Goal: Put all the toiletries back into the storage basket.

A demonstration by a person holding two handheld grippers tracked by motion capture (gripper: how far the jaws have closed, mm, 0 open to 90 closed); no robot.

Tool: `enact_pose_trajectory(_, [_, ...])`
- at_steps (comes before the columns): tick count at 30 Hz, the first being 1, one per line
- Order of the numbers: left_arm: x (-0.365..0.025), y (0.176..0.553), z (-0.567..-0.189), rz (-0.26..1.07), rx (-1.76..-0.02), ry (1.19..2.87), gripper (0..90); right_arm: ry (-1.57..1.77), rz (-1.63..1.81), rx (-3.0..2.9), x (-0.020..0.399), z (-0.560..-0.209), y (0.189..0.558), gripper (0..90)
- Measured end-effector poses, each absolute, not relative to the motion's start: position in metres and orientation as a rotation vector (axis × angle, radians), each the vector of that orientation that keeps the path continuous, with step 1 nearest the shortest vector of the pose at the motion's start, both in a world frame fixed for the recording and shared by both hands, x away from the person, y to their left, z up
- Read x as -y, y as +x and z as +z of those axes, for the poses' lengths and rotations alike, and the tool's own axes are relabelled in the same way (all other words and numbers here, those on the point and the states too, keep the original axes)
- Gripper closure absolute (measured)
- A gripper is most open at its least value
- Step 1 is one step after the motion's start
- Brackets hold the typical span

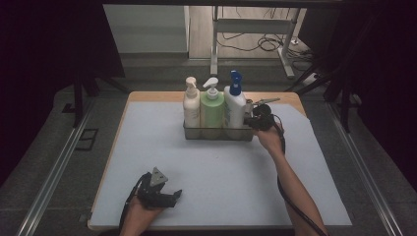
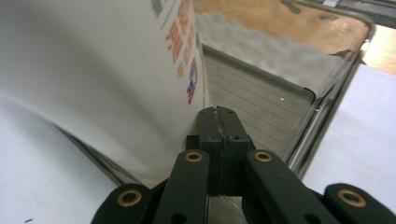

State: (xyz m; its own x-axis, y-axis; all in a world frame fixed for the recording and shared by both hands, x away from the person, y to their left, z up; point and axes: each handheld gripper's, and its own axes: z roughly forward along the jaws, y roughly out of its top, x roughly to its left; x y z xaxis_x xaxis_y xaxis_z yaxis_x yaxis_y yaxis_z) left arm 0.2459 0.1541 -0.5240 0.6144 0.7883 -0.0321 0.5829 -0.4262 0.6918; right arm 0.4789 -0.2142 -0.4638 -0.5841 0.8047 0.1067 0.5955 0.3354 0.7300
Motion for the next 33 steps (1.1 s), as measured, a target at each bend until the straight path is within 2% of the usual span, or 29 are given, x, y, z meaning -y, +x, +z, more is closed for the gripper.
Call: enact_pose_trajectory(33, [-0.155, 0.246, -0.524, 0.391, -1.07, 2.169, 13.3, 1.202, 1.091, -2.382, 0.2, -0.46, 0.468, 89.7])
